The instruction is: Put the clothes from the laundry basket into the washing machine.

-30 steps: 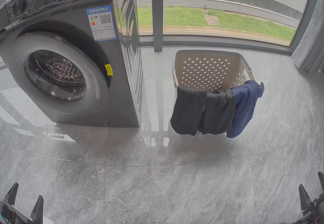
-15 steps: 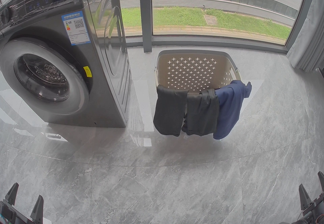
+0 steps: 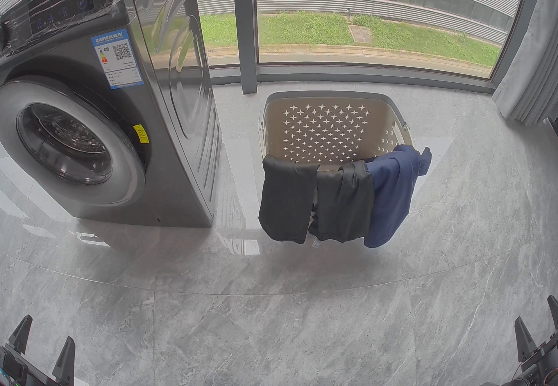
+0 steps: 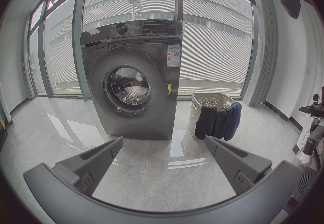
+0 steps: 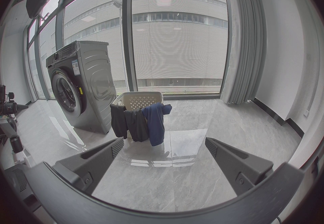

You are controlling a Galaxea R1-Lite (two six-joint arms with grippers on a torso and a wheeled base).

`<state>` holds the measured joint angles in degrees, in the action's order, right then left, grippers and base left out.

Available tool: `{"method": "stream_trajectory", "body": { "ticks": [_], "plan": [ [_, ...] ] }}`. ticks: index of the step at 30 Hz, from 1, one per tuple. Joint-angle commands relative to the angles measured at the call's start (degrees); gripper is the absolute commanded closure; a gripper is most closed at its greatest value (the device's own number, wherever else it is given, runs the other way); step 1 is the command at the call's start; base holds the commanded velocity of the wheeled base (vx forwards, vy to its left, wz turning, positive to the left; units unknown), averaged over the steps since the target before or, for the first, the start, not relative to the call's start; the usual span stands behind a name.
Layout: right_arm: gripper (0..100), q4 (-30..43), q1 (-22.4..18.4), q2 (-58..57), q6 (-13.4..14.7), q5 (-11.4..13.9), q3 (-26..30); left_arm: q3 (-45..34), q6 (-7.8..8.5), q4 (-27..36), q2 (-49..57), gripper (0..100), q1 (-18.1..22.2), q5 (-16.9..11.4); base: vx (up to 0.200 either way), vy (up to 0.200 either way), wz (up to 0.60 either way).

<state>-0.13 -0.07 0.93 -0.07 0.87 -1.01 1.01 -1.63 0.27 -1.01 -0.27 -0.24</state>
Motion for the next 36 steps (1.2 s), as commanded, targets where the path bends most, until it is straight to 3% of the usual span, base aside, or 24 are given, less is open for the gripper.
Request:
{"method": "stream_trajectory", "body": {
  "ticks": [1, 30, 36],
  "plan": [
    [0, 0.0, 0.1, -0.8, 0.0, 0.0, 1.0, -0.8, -0.04, 0.0, 0.6, 0, 0.0, 0.0, 0.2, 0.0, 0.0],
    [0, 0.0, 0.1, -0.8, 0.0, 0.0, 1.0, -0.8, 0.14, 0.0, 0.6, 0, 0.0, 0.0, 0.2, 0.0, 0.0],
    [0, 0.0, 0.0, -0.8, 0.0, 0.0, 1.0, -0.8, 0.14, -0.1, 0.6, 0, 0.0, 0.0, 0.0, 0.0, 0.0]
  ]
}}
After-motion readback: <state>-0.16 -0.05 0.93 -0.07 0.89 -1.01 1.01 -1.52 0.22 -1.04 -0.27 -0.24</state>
